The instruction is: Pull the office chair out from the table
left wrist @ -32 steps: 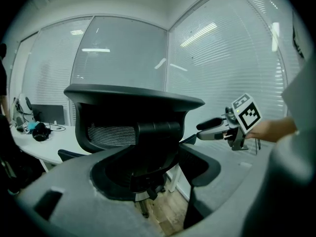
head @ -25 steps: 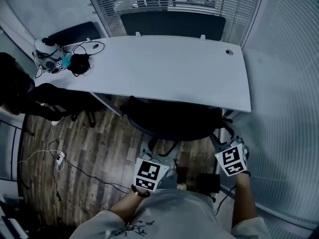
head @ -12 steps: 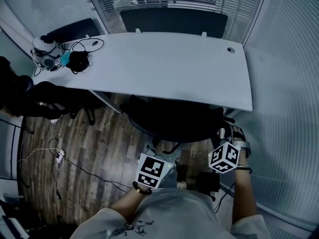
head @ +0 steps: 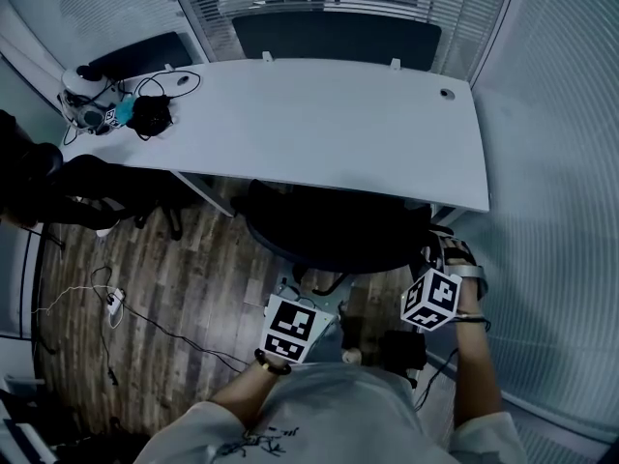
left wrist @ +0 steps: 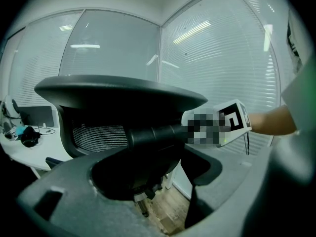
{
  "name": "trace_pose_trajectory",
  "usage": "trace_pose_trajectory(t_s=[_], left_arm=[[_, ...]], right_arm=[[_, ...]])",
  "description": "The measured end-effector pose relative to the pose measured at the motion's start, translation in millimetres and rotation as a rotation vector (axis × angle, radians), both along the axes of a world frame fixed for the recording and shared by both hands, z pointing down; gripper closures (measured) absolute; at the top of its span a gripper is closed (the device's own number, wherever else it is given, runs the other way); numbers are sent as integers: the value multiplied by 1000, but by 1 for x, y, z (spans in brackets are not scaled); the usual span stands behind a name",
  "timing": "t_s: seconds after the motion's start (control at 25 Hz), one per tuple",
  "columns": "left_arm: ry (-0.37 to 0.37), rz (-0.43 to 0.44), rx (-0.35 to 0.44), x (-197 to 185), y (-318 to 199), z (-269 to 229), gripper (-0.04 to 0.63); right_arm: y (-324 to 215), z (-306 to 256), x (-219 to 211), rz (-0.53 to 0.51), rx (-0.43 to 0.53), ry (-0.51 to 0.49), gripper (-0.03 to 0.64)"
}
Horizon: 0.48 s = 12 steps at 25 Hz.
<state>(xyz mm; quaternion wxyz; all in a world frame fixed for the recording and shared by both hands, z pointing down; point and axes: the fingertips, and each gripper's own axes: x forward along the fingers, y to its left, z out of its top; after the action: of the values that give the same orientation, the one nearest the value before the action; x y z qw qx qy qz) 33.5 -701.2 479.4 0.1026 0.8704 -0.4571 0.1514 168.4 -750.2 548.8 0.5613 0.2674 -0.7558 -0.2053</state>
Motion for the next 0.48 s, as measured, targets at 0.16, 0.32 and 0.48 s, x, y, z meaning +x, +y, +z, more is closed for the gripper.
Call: trace_pose_trajectory(t_s=[0.16,0.32,0.48], left_arm=[[-4,3,-6,-3,0,1,301],[-7,1,-7,-7,2,1,301],[-8,-4,-7,-6,4,1,301]], right_arm=[[2,1,-3,-25,3,24,472],[5,2,-5,-60,3,72,482],[8,1,-5,-82,-13,90,488]])
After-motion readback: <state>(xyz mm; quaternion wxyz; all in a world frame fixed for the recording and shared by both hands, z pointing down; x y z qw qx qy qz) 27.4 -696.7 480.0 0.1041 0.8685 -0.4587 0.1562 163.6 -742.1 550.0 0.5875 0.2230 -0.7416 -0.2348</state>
